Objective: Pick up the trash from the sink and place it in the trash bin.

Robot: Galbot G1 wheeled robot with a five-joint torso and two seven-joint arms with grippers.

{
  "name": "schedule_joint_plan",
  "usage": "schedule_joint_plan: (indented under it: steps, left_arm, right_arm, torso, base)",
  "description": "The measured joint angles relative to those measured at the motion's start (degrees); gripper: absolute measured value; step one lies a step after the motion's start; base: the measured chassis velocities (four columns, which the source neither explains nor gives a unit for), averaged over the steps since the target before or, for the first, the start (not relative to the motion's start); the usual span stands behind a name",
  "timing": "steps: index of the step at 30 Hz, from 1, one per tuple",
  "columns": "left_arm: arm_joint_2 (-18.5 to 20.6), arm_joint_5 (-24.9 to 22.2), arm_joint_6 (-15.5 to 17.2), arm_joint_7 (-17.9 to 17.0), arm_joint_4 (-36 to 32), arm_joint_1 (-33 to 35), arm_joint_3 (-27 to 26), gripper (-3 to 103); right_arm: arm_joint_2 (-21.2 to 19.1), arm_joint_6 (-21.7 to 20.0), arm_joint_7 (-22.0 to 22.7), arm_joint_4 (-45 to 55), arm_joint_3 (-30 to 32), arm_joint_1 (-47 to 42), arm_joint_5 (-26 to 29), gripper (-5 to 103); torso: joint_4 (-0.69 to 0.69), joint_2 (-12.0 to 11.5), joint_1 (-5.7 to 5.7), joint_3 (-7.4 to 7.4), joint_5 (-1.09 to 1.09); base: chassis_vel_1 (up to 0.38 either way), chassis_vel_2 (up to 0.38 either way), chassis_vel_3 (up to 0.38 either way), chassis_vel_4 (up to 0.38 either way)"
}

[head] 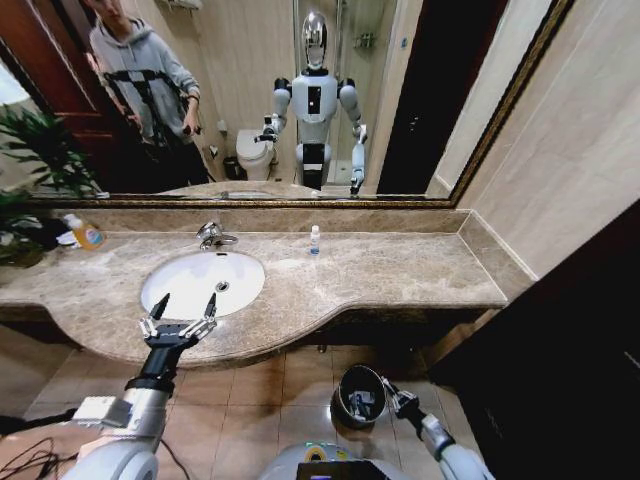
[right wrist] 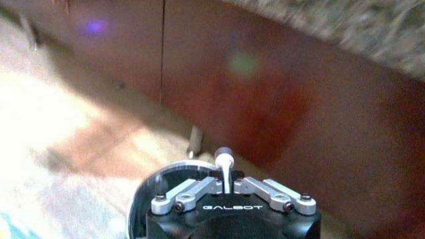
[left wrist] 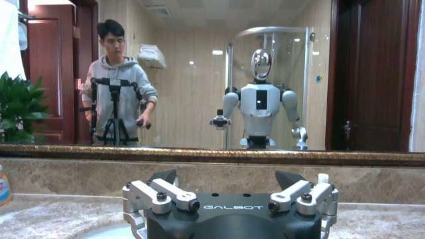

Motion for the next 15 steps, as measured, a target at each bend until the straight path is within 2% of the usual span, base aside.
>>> schedule_joint_plan:
  steps: [1, 6, 9, 15]
  left_arm:
    - [0.0, 0.0, 0.0, 0.0, 0.0, 0.0, 0.0, 100]
    - [0.0, 0.0, 0.0, 0.0, 0.0, 0.0, 0.0, 100]
    - [0.0, 0.0, 0.0, 0.0, 0.0, 0.0, 0.0, 100]
    - [0.0, 0.0, 0.0, 0.0, 0.0, 0.0, 0.0, 100]
  right_arm:
    - [1.0, 0.5, 0.1, -3.2, -0.4, 2.0, -2.0, 4]
    - [3.0, 1.2, 0.0, -10.5, -0.9, 6.3, -4.8, 4]
    - [5.9, 1.4, -0.7, -18.0, -0.1, 10.8, -8.0, 4]
    - [9.0, 0.5, -0.9, -24.2, 1.2, 14.0, -10.3, 4]
  torso:
    - [0.00, 0.0, 0.00, 0.00, 0.01]
    - [0.00, 0.0, 0.00, 0.00, -0.02]
    - [0.01, 0.0, 0.00, 0.00, -0.01]
    - [0.00, 0.0, 0.00, 0.00, 0.00]
  base:
    - [0.000, 0.000, 0.000, 0.000]
    - [0.000, 0.000, 0.000, 0.000]
    - [0.000, 0.000, 0.000, 0.000]
    - [0.000, 0.000, 0.000, 0.000]
